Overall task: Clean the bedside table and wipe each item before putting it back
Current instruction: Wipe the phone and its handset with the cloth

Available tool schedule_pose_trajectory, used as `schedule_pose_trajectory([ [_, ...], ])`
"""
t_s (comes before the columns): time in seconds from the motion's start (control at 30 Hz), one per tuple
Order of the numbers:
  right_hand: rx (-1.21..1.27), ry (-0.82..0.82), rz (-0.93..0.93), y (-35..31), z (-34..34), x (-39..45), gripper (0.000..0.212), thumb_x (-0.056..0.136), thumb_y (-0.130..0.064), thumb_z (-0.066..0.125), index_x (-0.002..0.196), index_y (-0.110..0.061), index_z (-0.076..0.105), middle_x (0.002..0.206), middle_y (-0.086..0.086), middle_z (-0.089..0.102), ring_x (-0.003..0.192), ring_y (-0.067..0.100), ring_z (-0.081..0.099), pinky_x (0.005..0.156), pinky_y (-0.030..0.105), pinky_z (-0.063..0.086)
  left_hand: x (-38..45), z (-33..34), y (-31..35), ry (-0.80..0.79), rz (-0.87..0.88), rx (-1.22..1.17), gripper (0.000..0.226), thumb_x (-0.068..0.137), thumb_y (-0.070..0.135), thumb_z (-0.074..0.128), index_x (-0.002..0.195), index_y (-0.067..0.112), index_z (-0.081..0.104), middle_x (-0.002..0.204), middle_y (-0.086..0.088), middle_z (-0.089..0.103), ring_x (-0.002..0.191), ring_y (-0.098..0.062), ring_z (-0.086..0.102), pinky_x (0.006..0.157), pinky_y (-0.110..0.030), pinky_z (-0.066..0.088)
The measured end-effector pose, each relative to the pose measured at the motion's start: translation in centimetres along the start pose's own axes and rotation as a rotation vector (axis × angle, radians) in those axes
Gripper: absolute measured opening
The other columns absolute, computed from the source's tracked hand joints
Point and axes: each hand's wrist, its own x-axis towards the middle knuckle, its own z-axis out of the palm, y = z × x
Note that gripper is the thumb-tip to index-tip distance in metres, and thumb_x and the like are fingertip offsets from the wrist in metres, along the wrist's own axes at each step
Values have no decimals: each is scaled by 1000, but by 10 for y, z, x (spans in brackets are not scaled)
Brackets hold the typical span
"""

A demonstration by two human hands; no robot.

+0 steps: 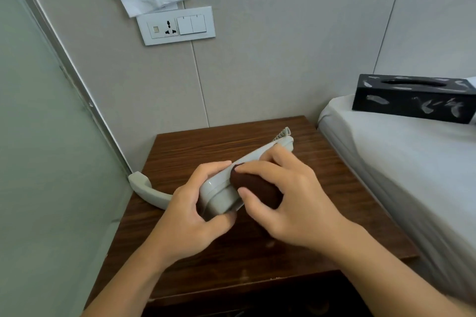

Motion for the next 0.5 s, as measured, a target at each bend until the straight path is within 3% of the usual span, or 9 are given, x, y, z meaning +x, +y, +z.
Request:
schedule_pose_trajectory([
  [0.07,-16,29,44,6,-2,3,28,91,-33,73,117,-26,75,99,-6,56,91,6,57,81,18,48,-1,-2,-1,-1,5,-1,76,82,14,84,140,47,47,123,18,62,103,-20,68,77,-32,59],
  [0.17,-109,135,251,31,-16,20,24,92,-36,71,115,-30,75,101,-7,59,91,4,58,87,27,54,-1,-4,-1,38,-65,-50,70,77,29,82,135,52,49,119,22,58,99,-15,66,70,-43,62],
  [0.27,-87,140,334,47,-25,22,22,92,-38,70,113,-36,74,103,-12,62,94,0,60,87,21,52,4,-8,6,18,-100,26,67,78,28,79,130,53,46,114,22,57,95,-14,64,69,-40,60],
  [0.37,-40,132,318,45,-20,8,25,92,-36,71,117,-37,72,104,-11,60,95,1,60,83,14,48,23,-10,33,-137,-216,480,59,79,47,76,121,54,35,112,23,51,98,-8,56,75,-31,51],
  [0.43,-30,146,327,47,-16,4,25,92,-35,71,117,-37,72,104,-10,60,94,1,60,81,12,47,45,0,54,-187,-227,797,54,83,61,67,124,47,34,108,19,53,94,-7,55,78,-34,50],
  [0.5,-12,130,331,49,-14,3,24,92,-35,72,116,-37,72,103,-11,62,94,0,60,80,10,47,67,17,67,-189,-205,934,51,86,65,61,123,37,39,104,12,60,88,-15,60,76,-38,53],
])
